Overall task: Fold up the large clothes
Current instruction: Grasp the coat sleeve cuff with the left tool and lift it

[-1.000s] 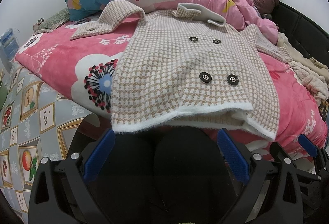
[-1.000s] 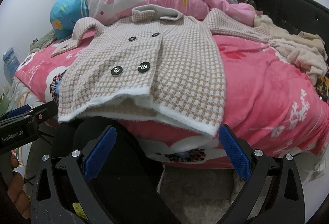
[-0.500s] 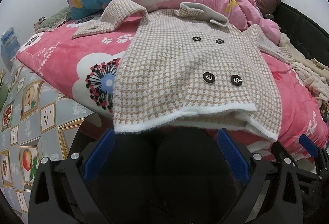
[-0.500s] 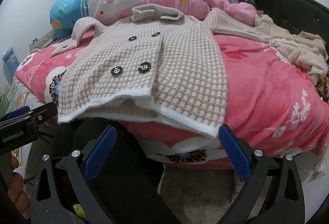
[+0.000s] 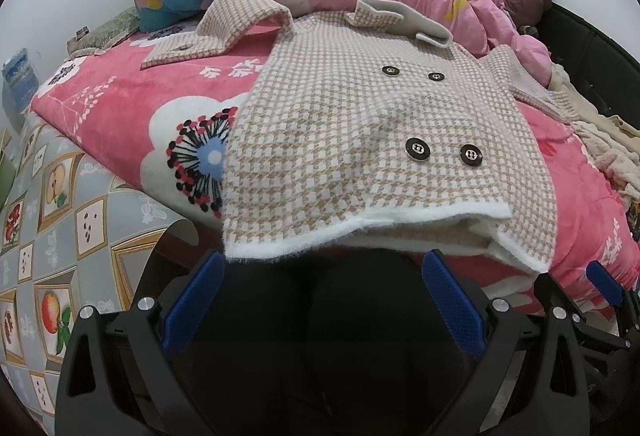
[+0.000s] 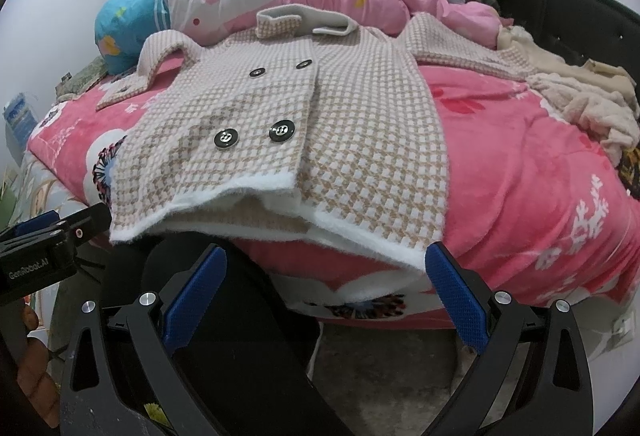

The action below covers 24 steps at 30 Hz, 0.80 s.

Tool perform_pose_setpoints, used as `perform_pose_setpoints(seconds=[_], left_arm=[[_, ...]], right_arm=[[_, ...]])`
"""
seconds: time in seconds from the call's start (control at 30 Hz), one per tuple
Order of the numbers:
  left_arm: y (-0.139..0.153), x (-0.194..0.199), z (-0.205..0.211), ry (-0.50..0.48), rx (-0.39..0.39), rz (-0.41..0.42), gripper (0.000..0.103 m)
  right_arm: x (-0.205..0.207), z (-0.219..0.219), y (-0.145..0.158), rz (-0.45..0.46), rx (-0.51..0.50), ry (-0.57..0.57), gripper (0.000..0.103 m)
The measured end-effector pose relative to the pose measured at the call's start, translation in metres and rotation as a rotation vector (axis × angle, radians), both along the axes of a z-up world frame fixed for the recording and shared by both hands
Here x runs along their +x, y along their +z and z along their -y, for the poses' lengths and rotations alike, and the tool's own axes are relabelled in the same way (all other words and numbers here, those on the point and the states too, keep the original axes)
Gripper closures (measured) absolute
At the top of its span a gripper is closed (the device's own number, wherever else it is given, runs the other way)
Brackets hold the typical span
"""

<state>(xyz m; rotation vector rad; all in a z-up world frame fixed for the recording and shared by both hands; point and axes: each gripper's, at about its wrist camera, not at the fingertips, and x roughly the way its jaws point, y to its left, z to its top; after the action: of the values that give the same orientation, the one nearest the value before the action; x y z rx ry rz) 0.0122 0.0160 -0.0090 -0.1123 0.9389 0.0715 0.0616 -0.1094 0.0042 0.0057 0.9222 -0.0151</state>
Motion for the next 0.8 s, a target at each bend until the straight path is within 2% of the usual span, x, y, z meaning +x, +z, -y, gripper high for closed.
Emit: perform_pose_setpoints(seconds=[0.4,0.7,0.8], left_arm=[[-0.005,0.014,-0.010,0.000,-0.009,-0.011,0.005],[-0.002,0.037,-0.029,-0.018,0.040,0.000,0.005],[-0.001,0.048,-0.042,-0.017,0.054,0.004,0.005]], right_arm=[[0.013,-0.006,0.003,0.025,-0.019,-0.005,0.007],[0.038,-0.021,0.021,0.106,-0.096,-0.017,0.007],[0.052,-0.031,0.032,0.126,-0.114,0.027,0.007]])
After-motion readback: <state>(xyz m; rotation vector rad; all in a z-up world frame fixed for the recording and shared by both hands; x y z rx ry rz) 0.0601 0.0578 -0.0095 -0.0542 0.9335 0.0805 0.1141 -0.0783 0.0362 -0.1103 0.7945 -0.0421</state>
